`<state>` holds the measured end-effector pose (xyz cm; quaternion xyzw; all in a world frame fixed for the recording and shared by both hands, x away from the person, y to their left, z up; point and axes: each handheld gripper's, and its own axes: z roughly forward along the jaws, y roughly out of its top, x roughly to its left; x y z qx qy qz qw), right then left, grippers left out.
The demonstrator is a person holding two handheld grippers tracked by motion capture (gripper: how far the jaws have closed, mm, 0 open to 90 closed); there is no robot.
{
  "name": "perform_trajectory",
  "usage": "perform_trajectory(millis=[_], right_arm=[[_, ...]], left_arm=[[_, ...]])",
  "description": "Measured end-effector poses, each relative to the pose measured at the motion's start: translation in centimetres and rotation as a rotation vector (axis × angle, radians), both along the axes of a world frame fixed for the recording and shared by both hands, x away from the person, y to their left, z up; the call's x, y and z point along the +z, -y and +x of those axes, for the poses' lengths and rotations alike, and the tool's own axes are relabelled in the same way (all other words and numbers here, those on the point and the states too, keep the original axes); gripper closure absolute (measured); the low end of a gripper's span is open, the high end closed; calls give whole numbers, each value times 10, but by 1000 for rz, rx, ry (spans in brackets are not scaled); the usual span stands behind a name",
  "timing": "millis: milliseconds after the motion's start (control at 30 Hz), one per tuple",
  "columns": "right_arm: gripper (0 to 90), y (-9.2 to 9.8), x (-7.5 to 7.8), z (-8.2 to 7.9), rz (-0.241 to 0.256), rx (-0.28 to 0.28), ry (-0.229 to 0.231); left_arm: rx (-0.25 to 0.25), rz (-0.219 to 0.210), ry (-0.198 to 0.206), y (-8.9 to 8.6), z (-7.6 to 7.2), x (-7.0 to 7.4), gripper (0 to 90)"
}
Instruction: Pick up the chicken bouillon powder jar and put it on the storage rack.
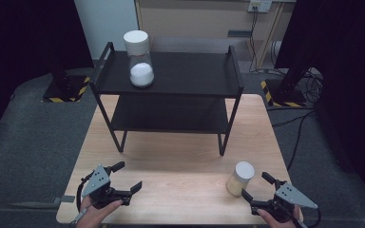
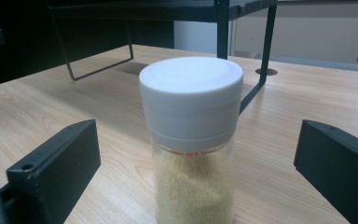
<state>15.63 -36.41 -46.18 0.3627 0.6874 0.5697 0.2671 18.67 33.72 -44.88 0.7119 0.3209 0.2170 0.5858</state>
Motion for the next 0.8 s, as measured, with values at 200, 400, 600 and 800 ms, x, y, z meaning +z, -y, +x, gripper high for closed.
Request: perform_trajectory(millis=[200, 400, 600, 800], right_arm=[[9, -5, 4, 1, -6, -10, 8], [9, -10, 7, 4, -17, -13, 10], [12, -13, 7, 9, -20, -19, 5], [67, -18, 3, 20, -16, 4, -2]], left_arm=[[2, -7, 3, -1, 0, 1, 19], [4, 0, 2, -1, -1, 1, 19], [1, 4, 7, 1, -1, 2, 19], [2, 15, 3, 0, -1, 2, 19]])
